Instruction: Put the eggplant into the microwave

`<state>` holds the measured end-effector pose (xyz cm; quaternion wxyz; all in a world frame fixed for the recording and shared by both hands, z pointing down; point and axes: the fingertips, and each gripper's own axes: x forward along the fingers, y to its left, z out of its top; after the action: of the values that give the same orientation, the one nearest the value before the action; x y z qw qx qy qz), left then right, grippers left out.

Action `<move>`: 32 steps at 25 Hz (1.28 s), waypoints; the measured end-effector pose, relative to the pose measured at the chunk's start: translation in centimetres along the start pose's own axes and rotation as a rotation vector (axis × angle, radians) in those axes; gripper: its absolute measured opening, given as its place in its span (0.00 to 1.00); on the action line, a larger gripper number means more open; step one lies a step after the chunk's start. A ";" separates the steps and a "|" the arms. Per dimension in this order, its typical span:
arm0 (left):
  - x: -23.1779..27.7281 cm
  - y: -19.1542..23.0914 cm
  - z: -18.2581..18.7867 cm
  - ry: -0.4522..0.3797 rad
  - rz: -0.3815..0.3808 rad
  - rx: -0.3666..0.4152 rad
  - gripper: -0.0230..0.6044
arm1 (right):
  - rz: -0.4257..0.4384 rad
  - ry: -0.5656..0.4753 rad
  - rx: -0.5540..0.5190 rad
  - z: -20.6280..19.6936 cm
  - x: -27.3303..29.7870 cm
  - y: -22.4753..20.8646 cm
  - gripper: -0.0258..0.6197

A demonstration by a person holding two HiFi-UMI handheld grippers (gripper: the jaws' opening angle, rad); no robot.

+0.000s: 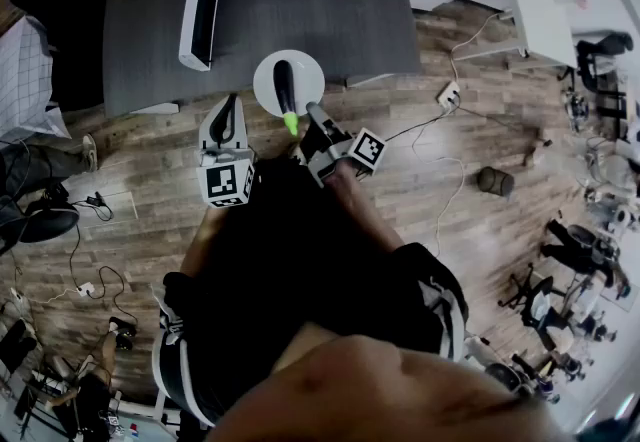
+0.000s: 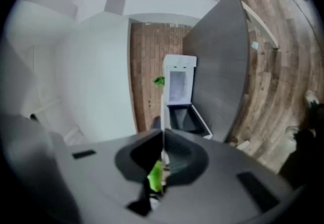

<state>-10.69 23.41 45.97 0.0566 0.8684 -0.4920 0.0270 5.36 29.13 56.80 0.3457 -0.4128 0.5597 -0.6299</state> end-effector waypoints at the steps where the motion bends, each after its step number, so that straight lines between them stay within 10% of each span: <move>1: 0.1 0.0 -0.1 0.002 -0.001 0.004 0.09 | 0.000 0.000 0.000 0.0 0.1 0.0 0.10; 32: 1.6 -3.7 0.1 -0.010 0.068 0.002 0.09 | 0.022 0.059 0.044 3.6 -1.3 -0.7 0.10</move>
<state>-6.72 23.88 45.75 0.0522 0.8513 -0.5215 0.0249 9.16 28.86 57.48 0.3451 -0.3801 0.5602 -0.6500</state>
